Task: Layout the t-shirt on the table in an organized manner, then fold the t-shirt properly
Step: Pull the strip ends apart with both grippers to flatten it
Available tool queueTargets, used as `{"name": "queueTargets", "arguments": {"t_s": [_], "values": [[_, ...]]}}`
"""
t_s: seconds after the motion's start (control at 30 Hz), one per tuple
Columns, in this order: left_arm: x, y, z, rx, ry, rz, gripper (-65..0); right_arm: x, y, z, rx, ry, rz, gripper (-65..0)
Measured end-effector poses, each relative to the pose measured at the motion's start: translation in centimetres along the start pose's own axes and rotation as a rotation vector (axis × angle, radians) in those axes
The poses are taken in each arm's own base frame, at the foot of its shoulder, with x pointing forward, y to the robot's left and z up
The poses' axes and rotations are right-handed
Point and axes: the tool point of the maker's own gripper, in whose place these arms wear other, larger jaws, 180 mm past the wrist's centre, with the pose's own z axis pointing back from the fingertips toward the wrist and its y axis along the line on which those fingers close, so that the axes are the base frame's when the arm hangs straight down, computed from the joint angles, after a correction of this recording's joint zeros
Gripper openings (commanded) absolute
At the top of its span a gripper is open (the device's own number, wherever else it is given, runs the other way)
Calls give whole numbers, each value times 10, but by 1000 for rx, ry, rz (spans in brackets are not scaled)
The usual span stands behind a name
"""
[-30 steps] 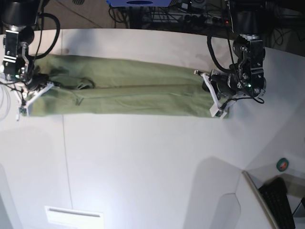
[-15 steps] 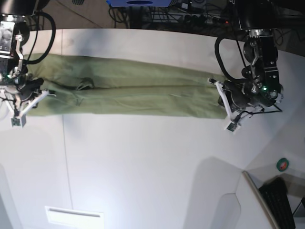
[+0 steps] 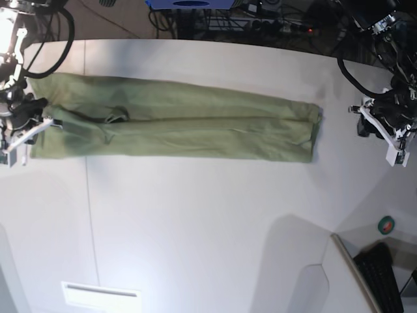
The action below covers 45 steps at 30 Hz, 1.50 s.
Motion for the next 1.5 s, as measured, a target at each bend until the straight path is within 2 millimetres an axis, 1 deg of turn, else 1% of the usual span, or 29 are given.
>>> {"name": "queueTargets", "arguments": {"t_s": [0.03,0.07,0.1,0.17,0.2,0.23,0.27,0.33,0.4,0.47,0.53,0.6,0.67,0.77,0.83,0.87,0.97,1.0,1.07,1.17,1.4,1.43,1.5], "values": [[2,-5,-2,-44,-27,36,-212,-2,0,0,0,5,0,-650],[0,-9,-6,-76,-35,65,-174,-3,1,0,2,5,-2,-650],[-3,-13,-12,-111,-37,97,-160,-4,3,0,5,5,-7,-650],[-14,-18,-22,-143,-8,137,-165,-6,6,0,11,8,-15,-650],[-16,-21,-27,-153,-9,141,-165,-8,6,1,12,11,-16,-650],[-13,-24,-32,-163,-36,139,-165,-10,7,1,15,15,-17,-650],[-6,-28,-36,-179,-84,144,-165,-13,7,1,14,20,-17,-650],[5,-41,-42,-227,-167,158,-158,-16,8,2,14,28,-23,-650],[-4,-50,-51,-263,-152,162,-155,-15,9,1,16,26,-22,-650],[-22,-47,-59,-262,-83,171,-155,-17,8,2,15,28,-21,-650],[-32,-44,-63,-261,-57,186,-153,-20,8,2,14,37,-20,-650],[-28,-46,-68,-274,-59,202,-153,-20,8,2,15,36,-20,-650],[-20,-50,-74,-294,-81,228,-153,-20,8,2,14,37,-20,-650],[-19,-50,-81,-298,-86,254,-153,-20,8,2,15,37,-20,-650],[-22,-59,-89,-321,-68,238,-156,-20,9,2,15,36,-23,-650],[-23,-67,-93,-340,-56,225,-158,-21,11,2,19,34,-28,-650],[-20,-92,-101,-401,-74,224,-160,-23,19,1,36,41,-31,-650],[-21,-95,-104,-409,-81,237,-161,-23,22,1,42,42,-24,-650],[-26,-94,-109,-412,-69,261,-161,-23,26,0,53,43,-16,-650],[-25,-90,-114,-417,-69,289,-161,-24,27,0,56,45,-16,-650],[-24,-84,-114,-409,-71,285,-171,-24,27,0,56,45,-16,-650],[-24,-83,-114,-406,-70,284,-191,-23,27,0,55,44,-15,-650],[-25,-84,-114,-406,-66,281,-268,-23,26,0,53,44,-13,-650]]}}
